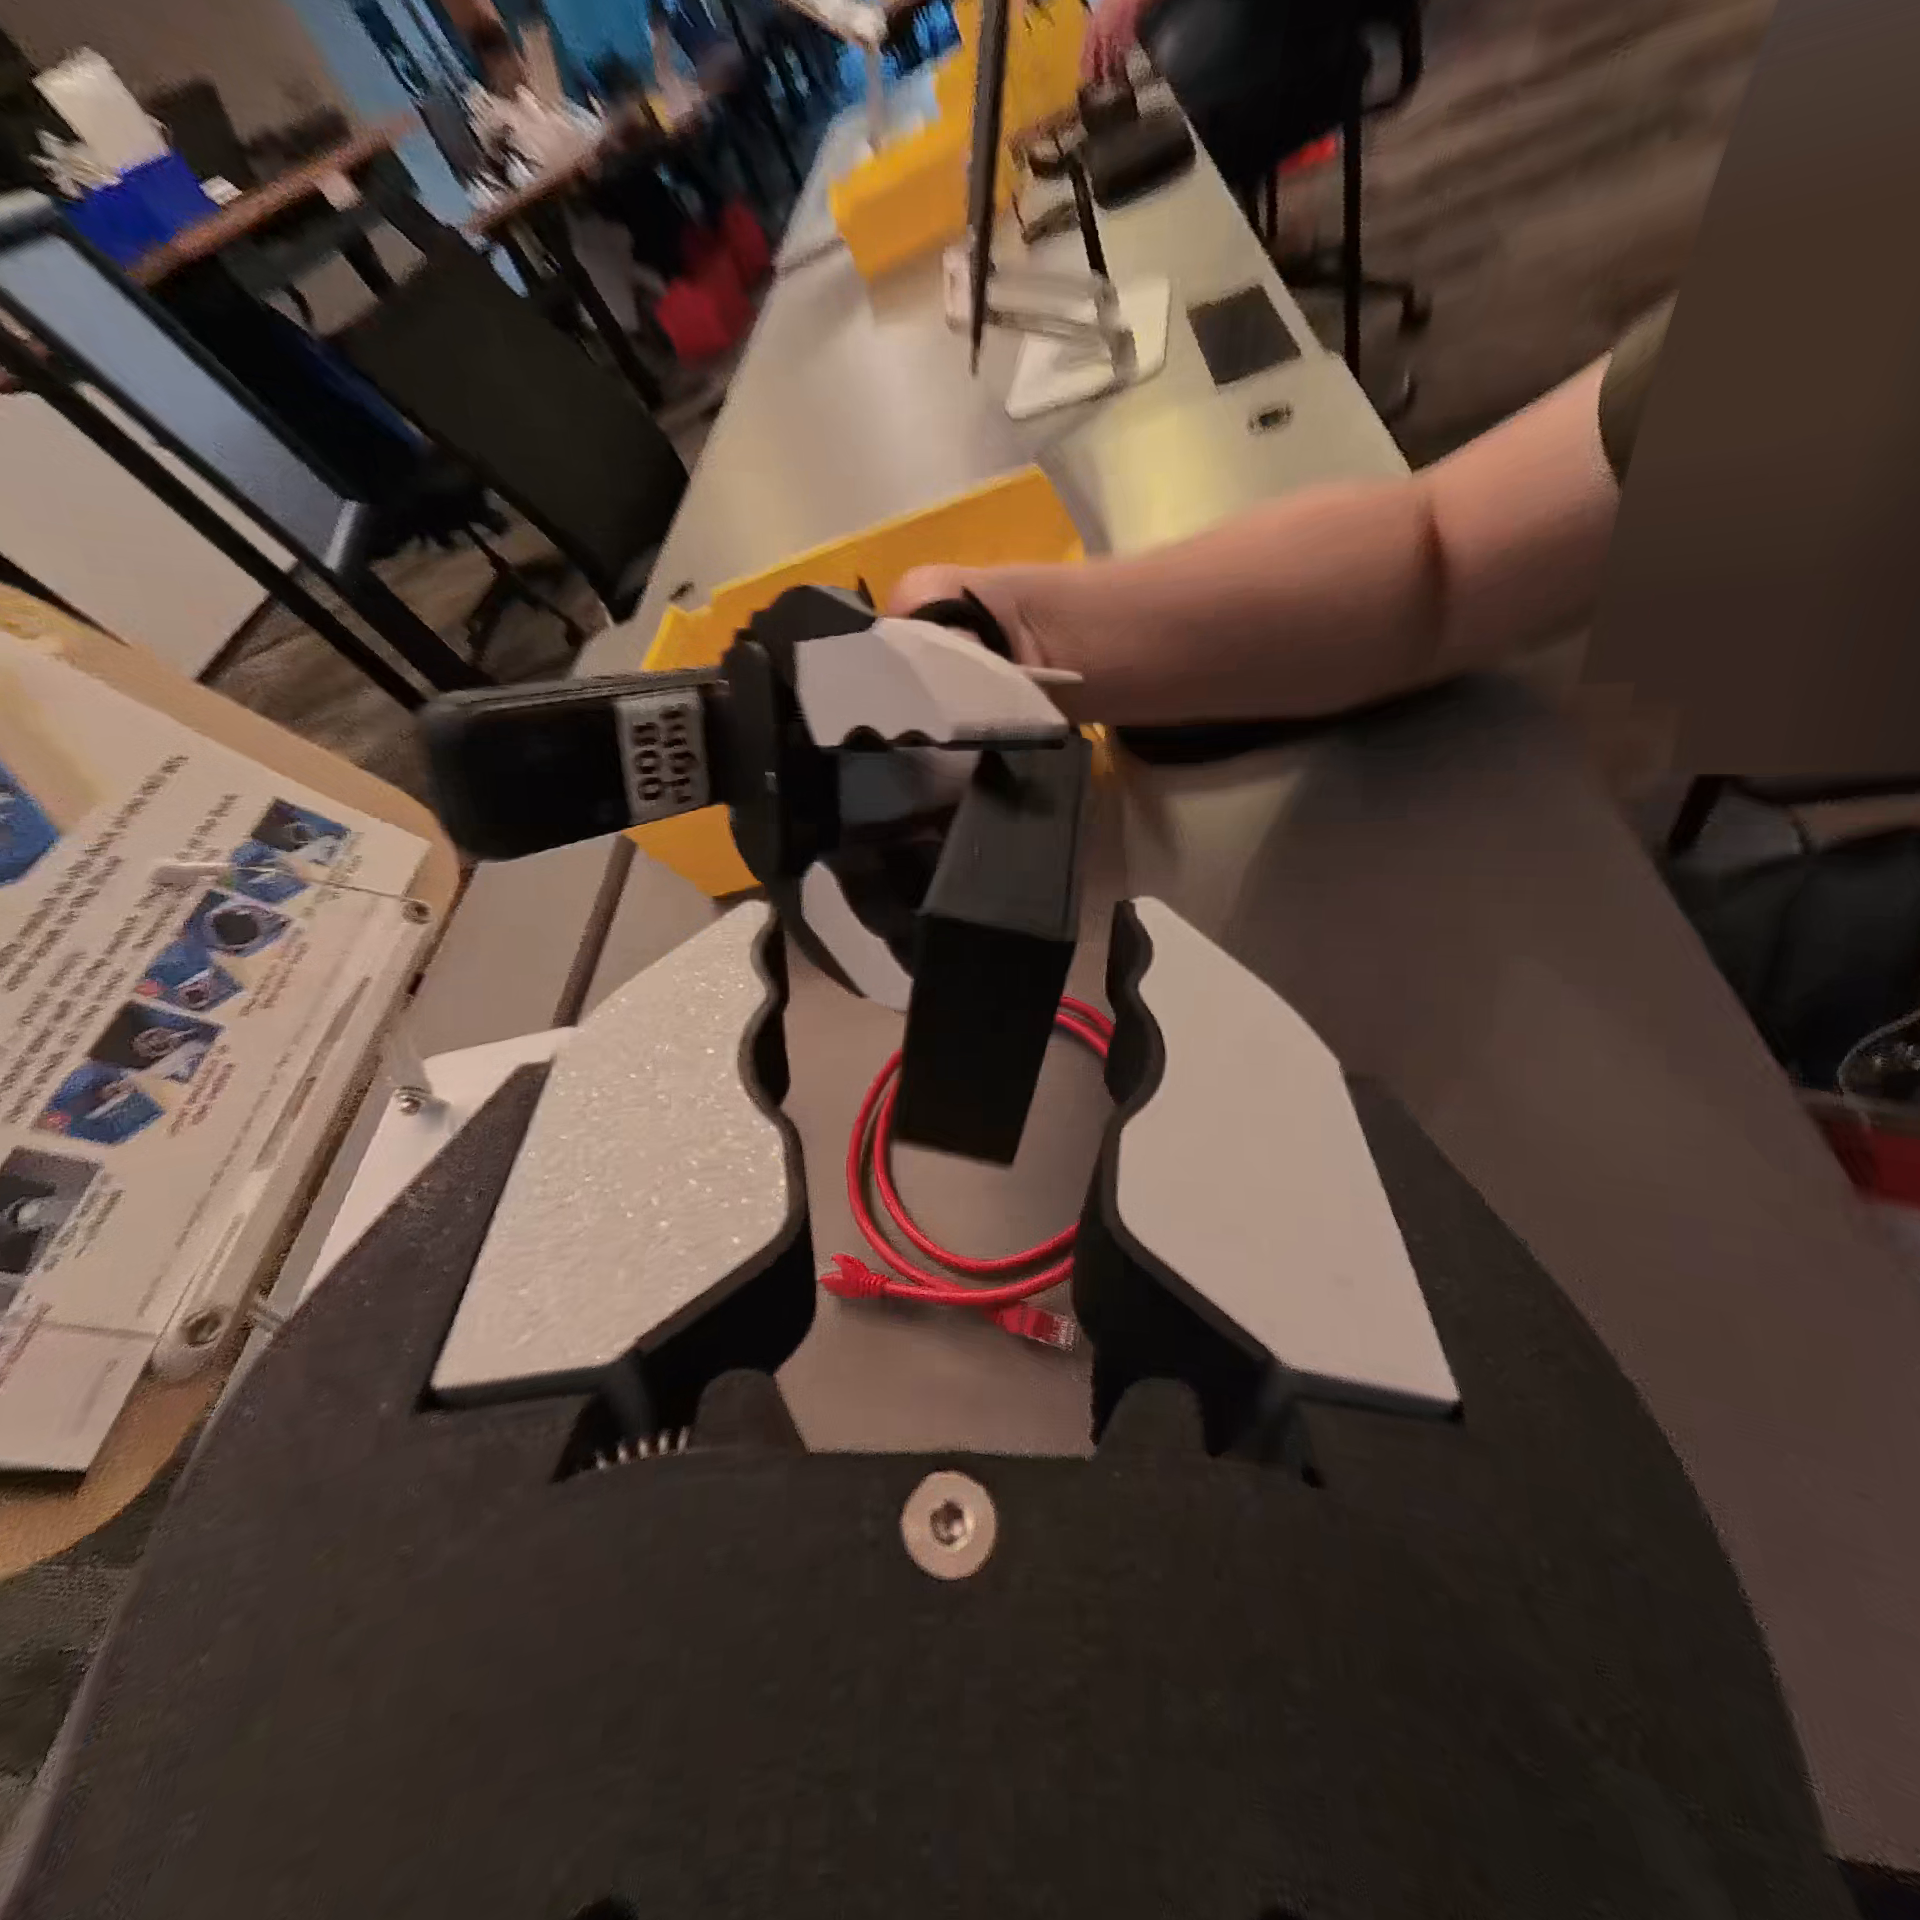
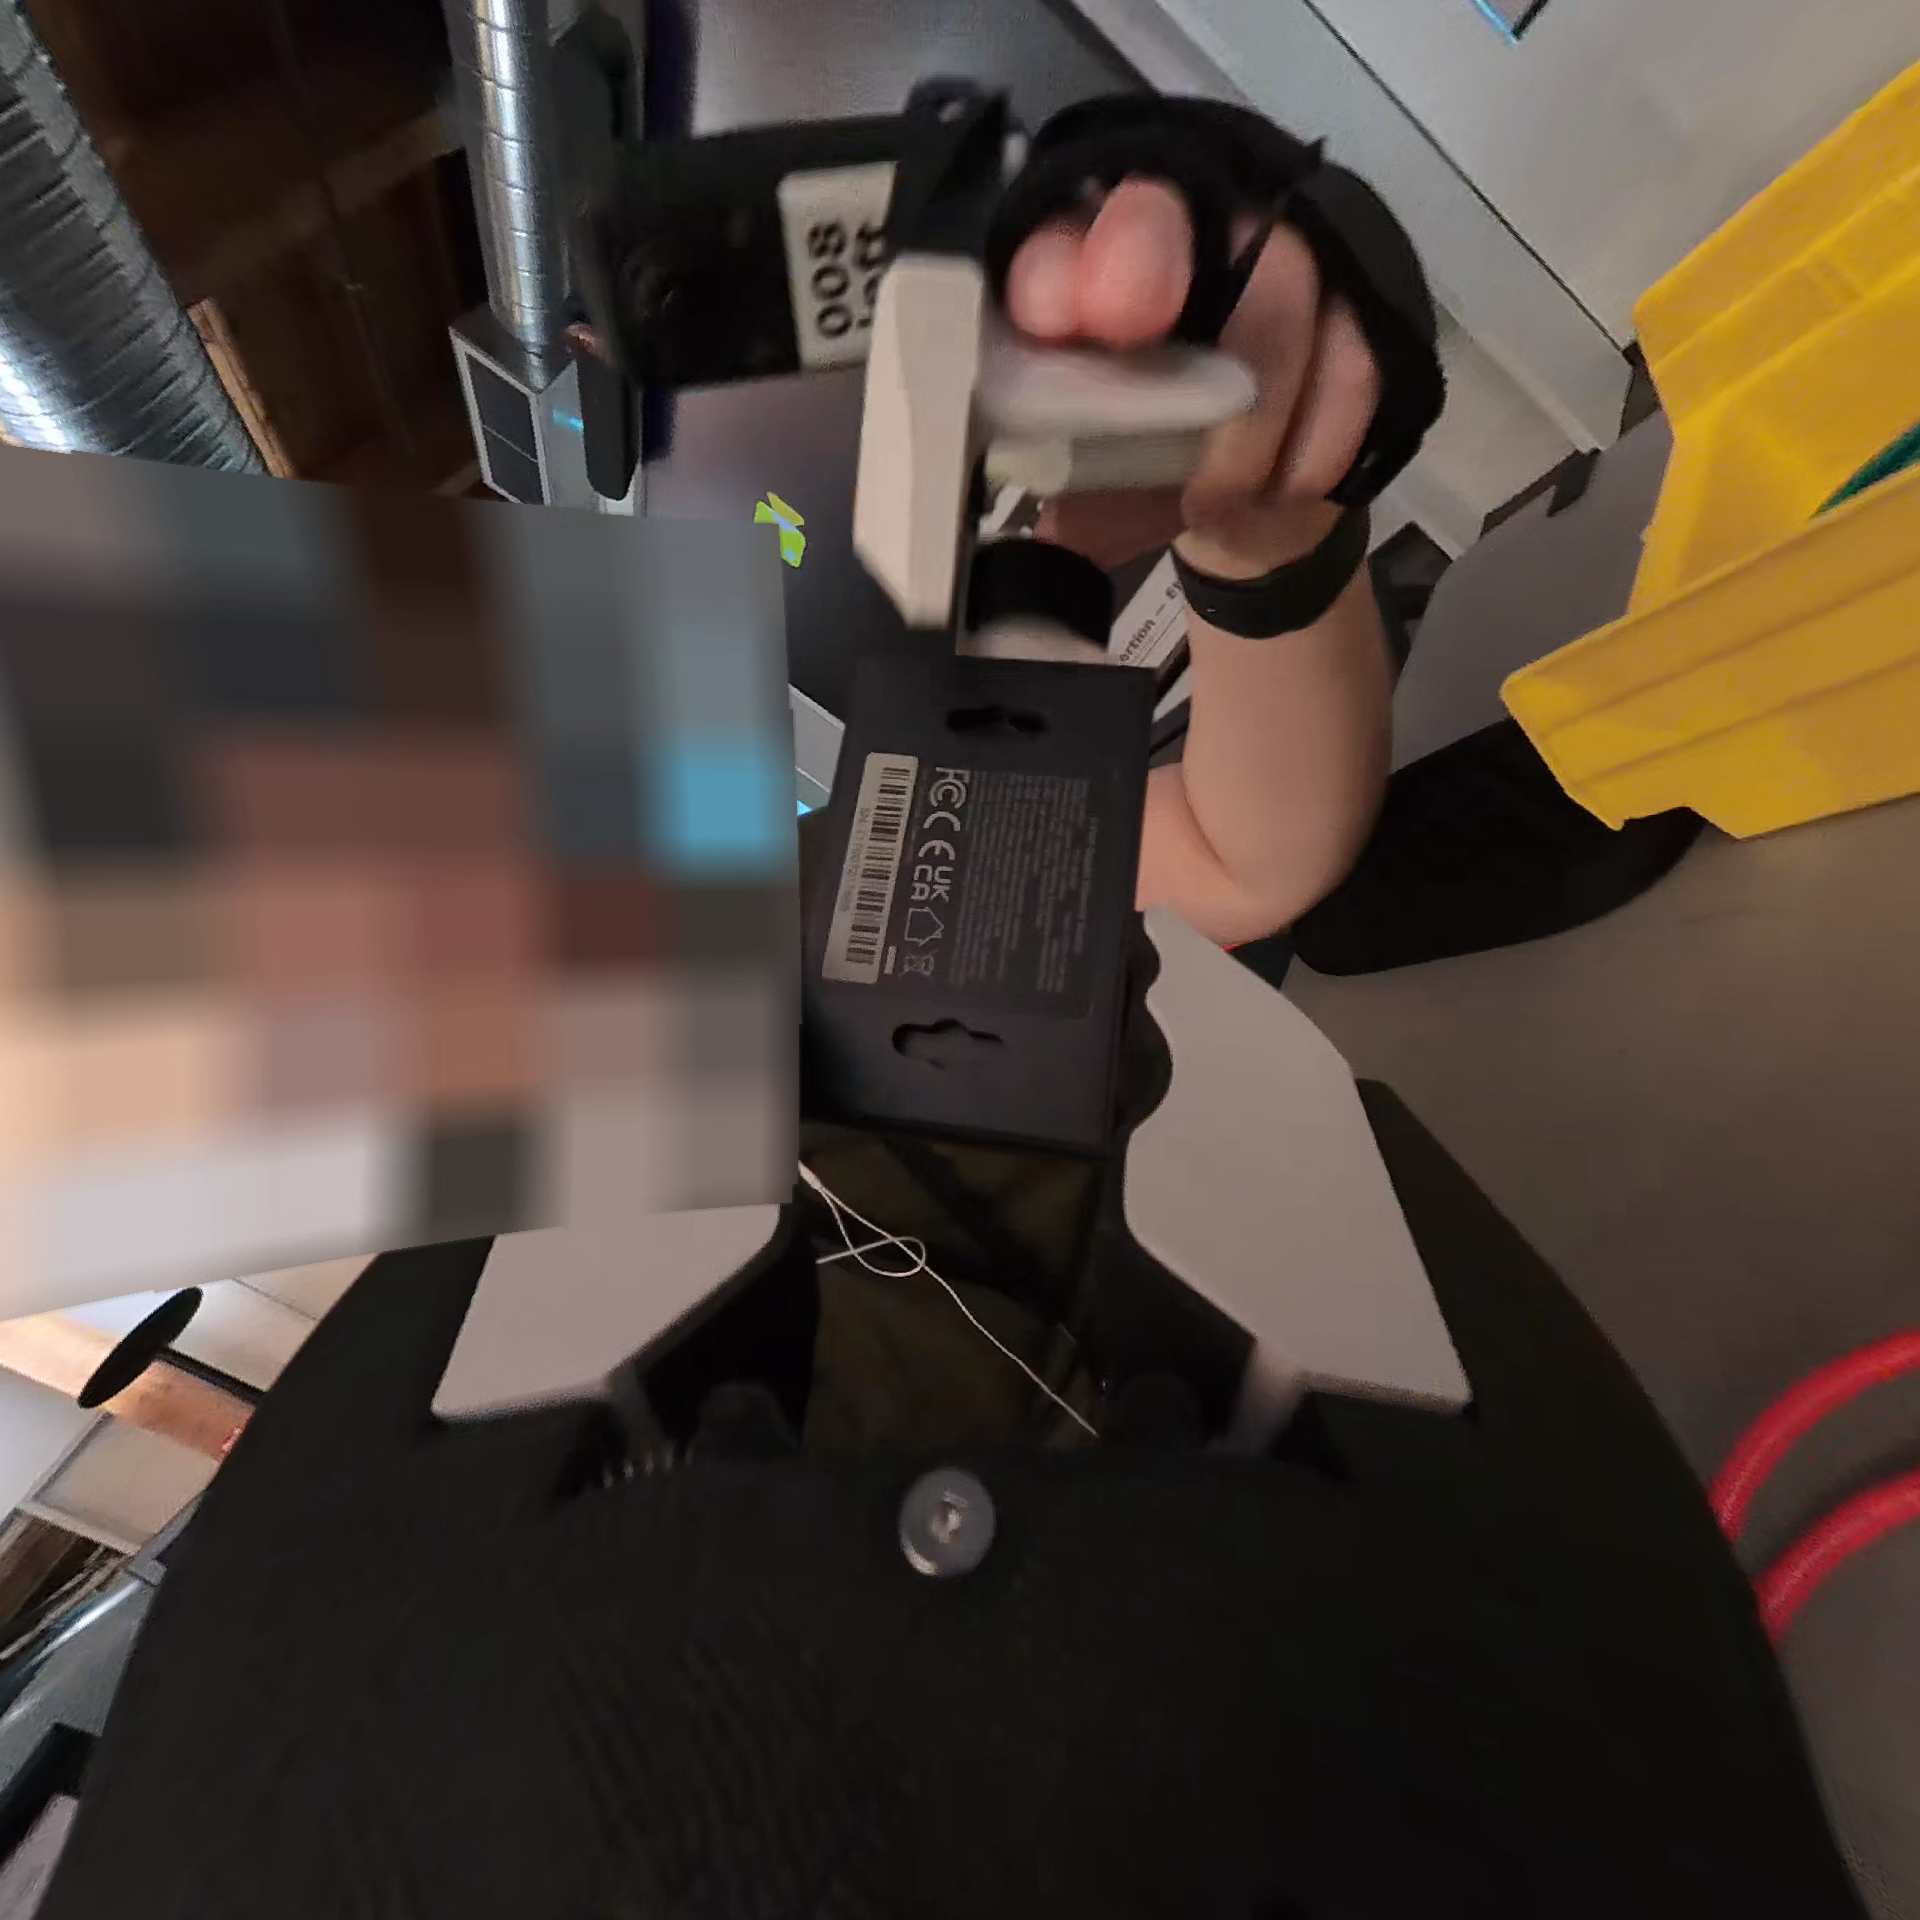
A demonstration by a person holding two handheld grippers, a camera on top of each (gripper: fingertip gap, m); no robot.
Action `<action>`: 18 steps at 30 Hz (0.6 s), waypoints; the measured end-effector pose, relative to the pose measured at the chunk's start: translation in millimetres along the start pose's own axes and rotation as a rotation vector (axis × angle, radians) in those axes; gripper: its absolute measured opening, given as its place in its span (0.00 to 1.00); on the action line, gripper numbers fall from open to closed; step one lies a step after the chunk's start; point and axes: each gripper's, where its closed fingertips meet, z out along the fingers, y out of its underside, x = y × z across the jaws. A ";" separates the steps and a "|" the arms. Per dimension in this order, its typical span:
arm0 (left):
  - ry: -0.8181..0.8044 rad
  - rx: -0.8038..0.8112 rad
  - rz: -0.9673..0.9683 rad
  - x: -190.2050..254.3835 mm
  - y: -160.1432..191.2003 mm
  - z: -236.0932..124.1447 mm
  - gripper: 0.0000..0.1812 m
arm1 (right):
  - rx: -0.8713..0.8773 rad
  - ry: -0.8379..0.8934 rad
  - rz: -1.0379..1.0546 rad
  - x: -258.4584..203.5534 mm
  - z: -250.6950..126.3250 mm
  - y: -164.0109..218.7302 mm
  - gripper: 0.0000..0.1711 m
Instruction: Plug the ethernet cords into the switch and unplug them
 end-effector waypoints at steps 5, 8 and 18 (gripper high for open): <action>0.006 -0.039 -0.004 0.7 6.5 21.9 0.16 | 0.038 -0.007 0.049 4.1 -7.5 -5.9 0.37; -0.017 -0.033 -0.097 -12.7 12.1 16.7 0.16 | 0.112 0.204 -0.119 16.3 -22.7 -23.5 0.36; 0.149 0.244 -0.847 -45.1 5.0 -4.4 0.16 | 0.038 1.063 -1.473 -23.5 -65.3 -50.3 0.36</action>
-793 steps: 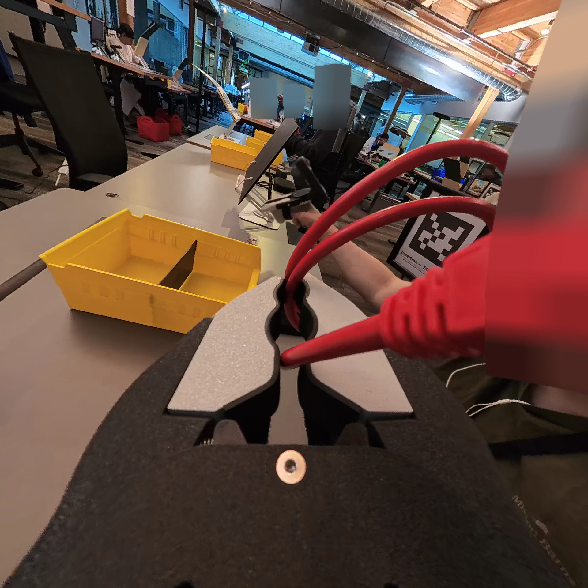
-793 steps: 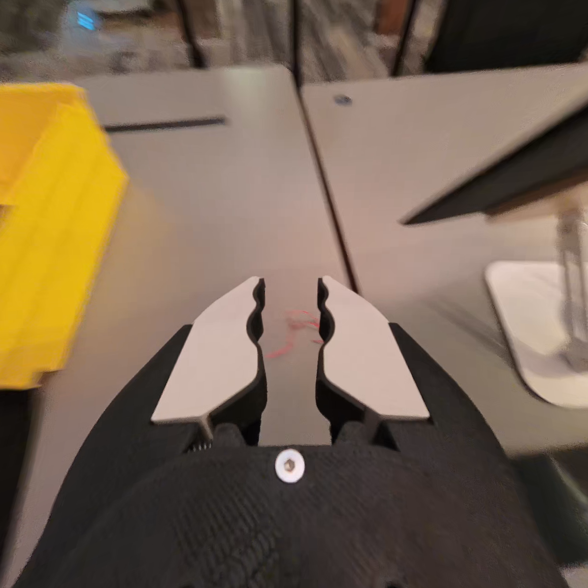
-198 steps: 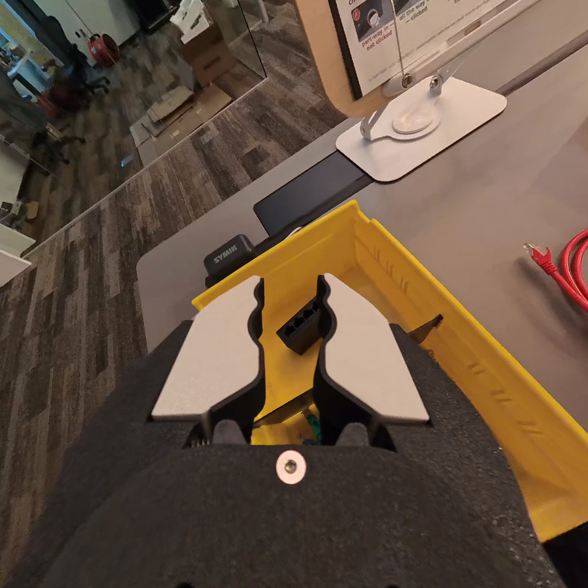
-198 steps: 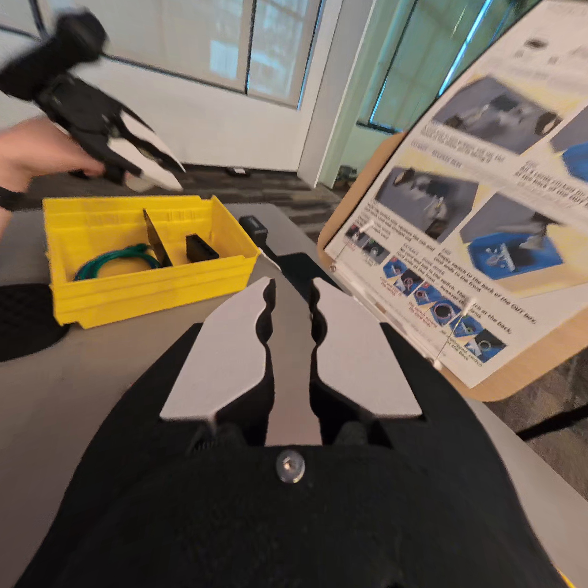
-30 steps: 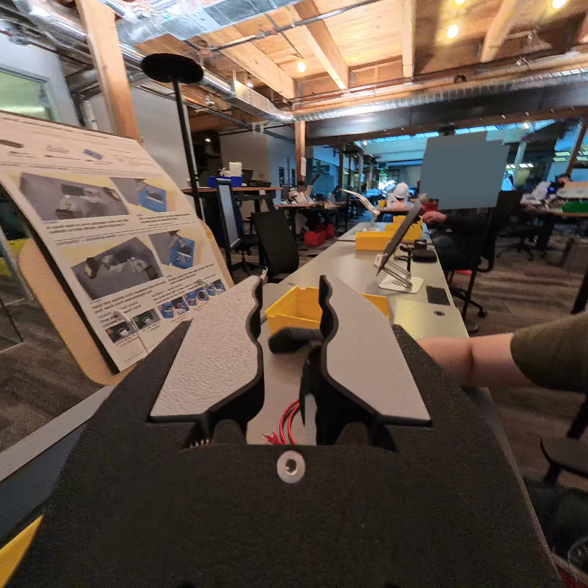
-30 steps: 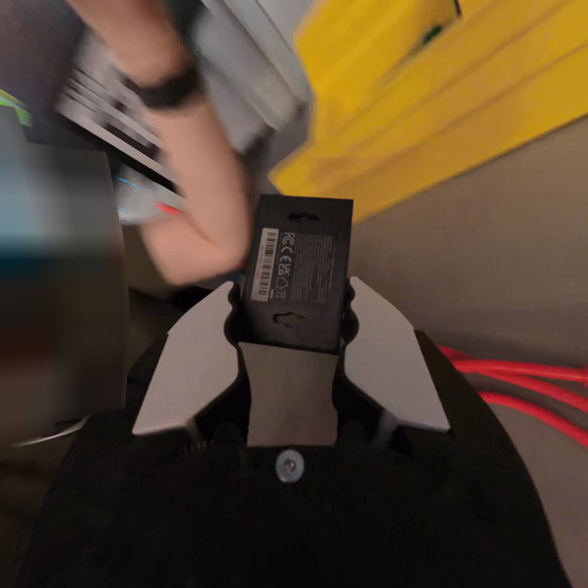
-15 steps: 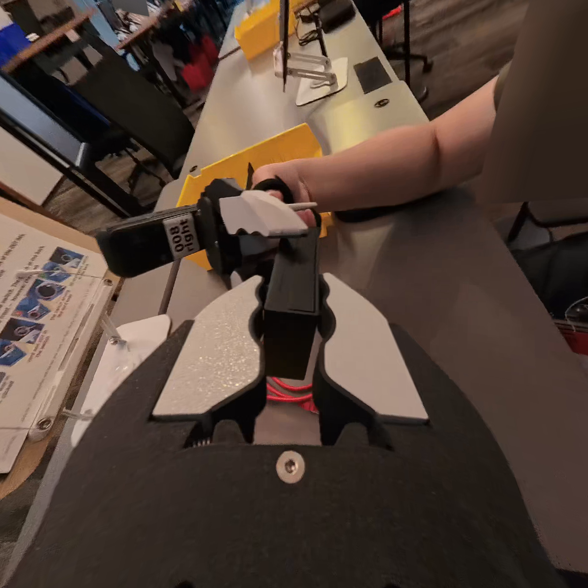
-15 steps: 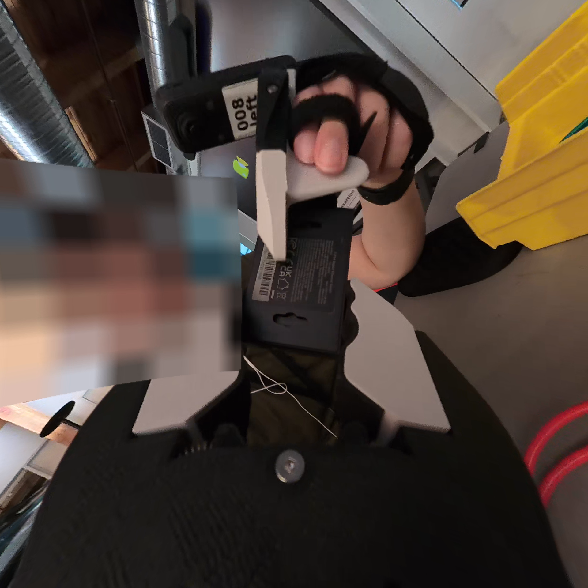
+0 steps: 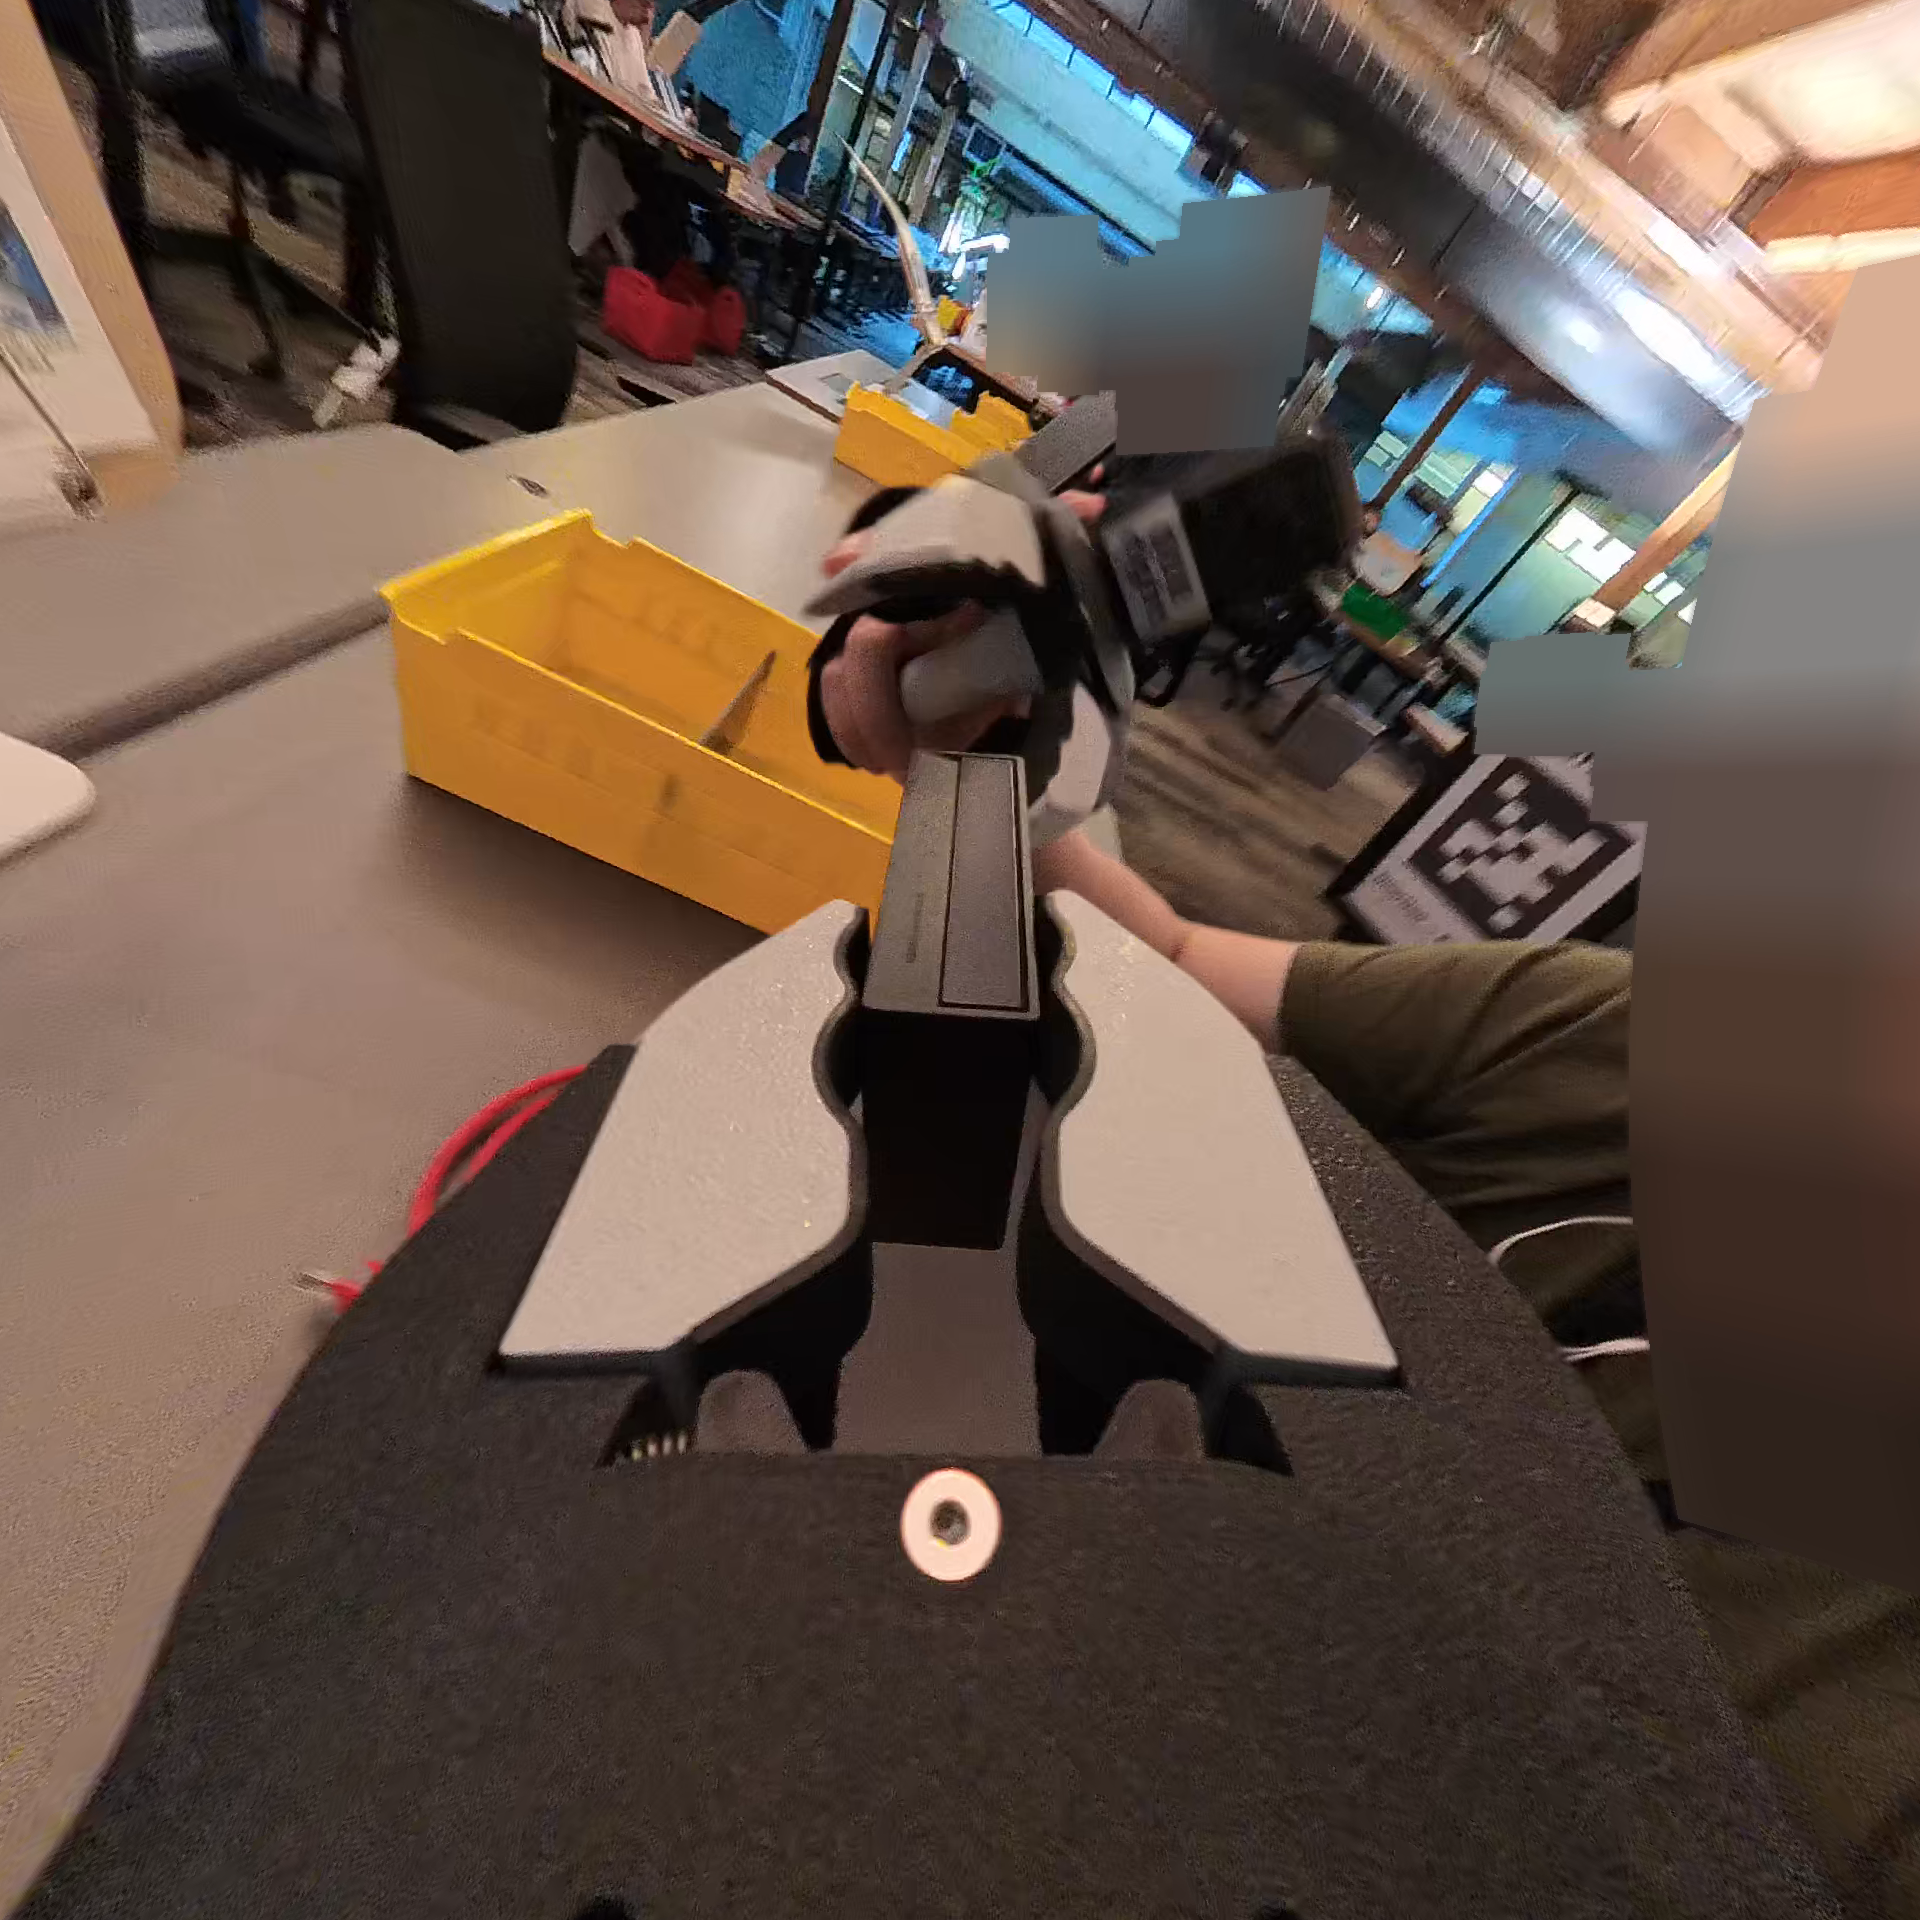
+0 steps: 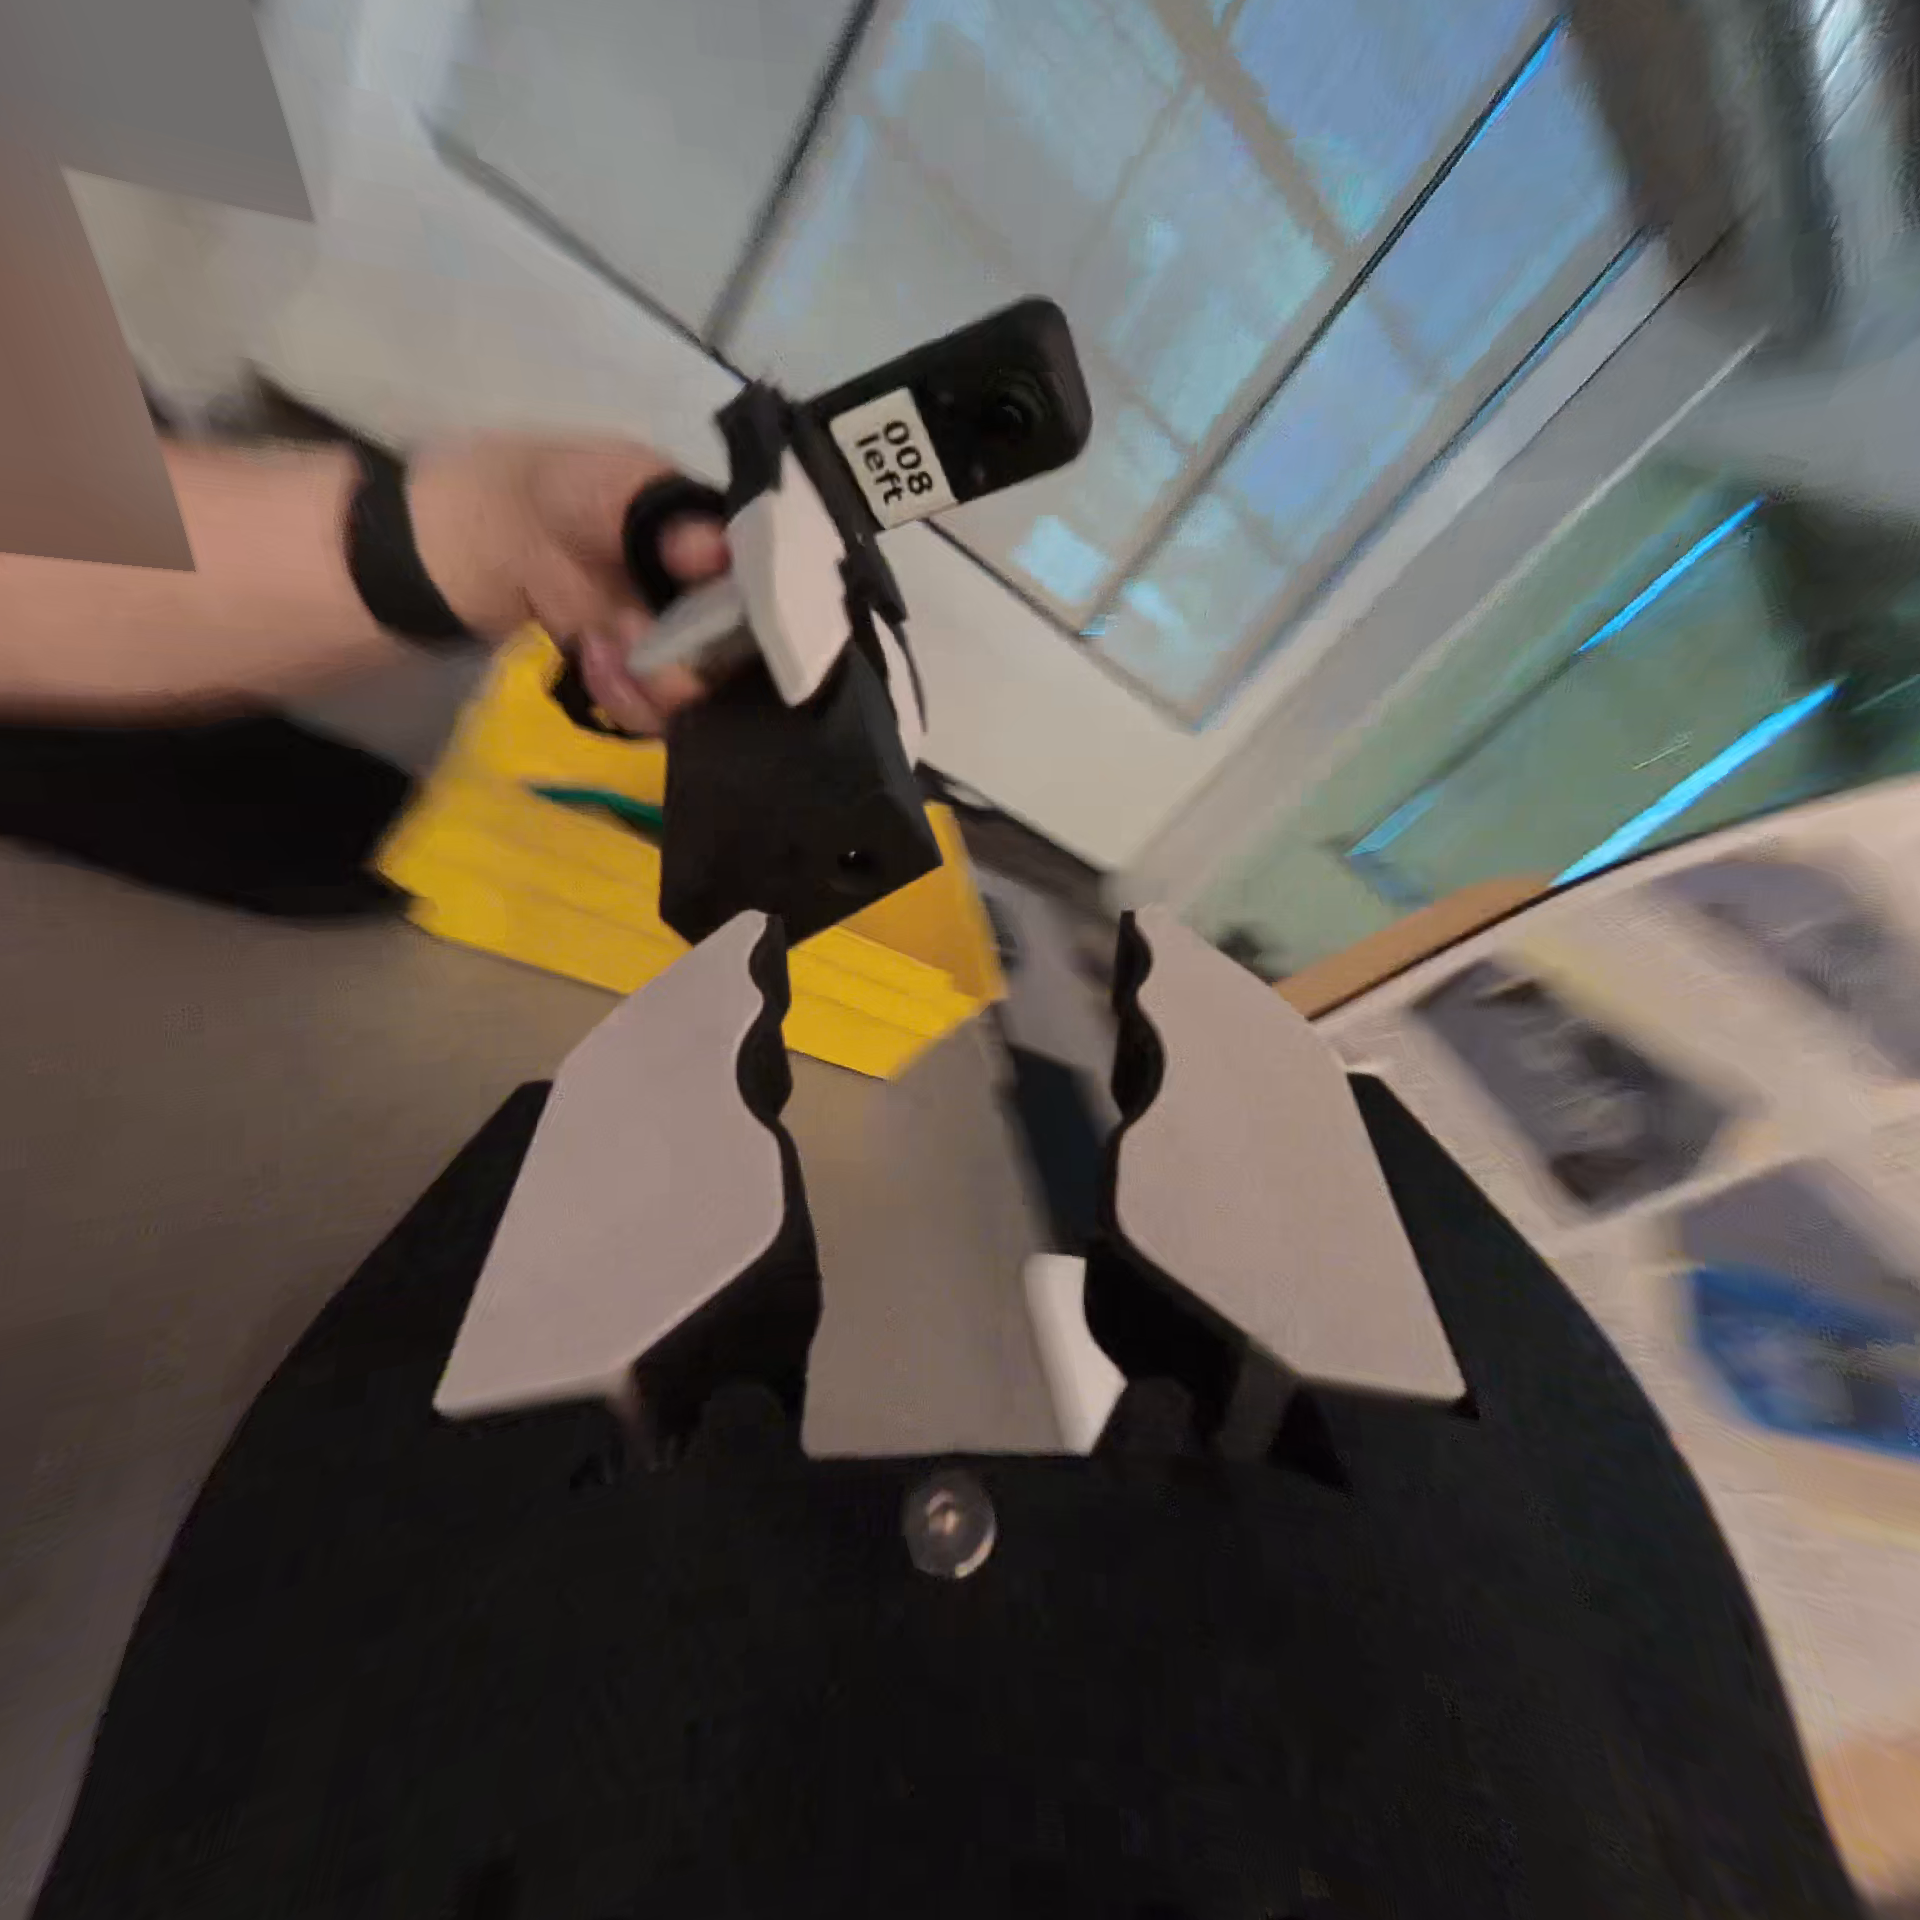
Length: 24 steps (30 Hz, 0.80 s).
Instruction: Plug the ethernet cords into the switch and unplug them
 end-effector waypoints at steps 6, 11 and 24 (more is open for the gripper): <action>0.055 0.021 -0.224 -13.3 2.4 -4.6 0.16 | -0.189 0.147 -0.672 -27.4 15.3 8.9 0.38; 0.154 -0.021 -0.316 -5.7 9.3 -3.1 0.16 | -0.183 0.261 -0.974 -33.4 25.2 14.2 0.39; 0.250 0.017 -0.293 -1.3 0.0 -1.0 0.26 | -0.128 0.210 -0.914 -42.9 22.2 8.0 0.16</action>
